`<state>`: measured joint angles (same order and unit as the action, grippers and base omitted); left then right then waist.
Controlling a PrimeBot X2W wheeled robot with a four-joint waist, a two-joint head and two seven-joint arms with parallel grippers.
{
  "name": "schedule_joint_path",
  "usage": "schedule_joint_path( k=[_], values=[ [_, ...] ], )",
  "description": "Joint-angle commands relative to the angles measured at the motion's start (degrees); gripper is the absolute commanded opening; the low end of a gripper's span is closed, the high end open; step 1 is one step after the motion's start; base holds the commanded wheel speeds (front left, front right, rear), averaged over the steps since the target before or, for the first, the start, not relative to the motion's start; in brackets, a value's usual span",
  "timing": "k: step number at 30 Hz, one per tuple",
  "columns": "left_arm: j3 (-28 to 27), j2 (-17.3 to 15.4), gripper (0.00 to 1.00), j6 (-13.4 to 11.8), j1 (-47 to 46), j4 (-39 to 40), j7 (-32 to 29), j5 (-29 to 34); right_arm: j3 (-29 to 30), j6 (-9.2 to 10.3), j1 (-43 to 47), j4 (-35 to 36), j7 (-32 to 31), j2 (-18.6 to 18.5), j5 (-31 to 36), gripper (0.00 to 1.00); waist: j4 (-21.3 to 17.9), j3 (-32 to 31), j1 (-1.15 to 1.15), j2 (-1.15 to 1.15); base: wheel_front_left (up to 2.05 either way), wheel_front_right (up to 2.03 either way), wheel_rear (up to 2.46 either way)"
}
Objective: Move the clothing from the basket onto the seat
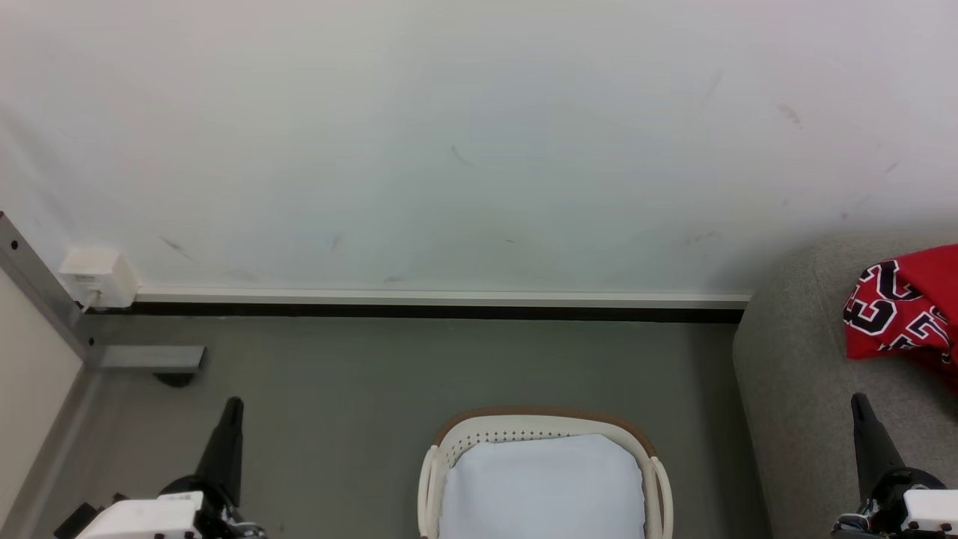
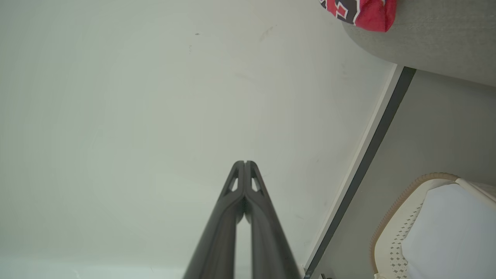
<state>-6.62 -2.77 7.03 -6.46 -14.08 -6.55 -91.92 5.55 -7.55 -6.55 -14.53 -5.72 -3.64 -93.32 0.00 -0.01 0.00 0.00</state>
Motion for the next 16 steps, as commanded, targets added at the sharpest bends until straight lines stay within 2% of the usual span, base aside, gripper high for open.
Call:
schedule_joint_path(
  k=[1, 16],
  values=[
    [-0.1, -0.2, 0.0, 0.1, -0.4, 0.2, -0.3, -0.7, 0.1, 0.12, -0.3, 0.2, -0.2, 0.0, 0.1, 0.0, 0.0, 0.0, 0.0, 0.0, 0.0, 0.0, 0.0],
    [-0.1, -0.2, 0.0, 0.1, -0.4, 0.2, -0.3, -0.7, 0.2, 0.12, -0.3, 0.2, -0.2, 0.0, 0.1, 0.0, 0.0, 0.0, 0.0, 0.0, 0.0, 0.0, 0.0]
  ],
)
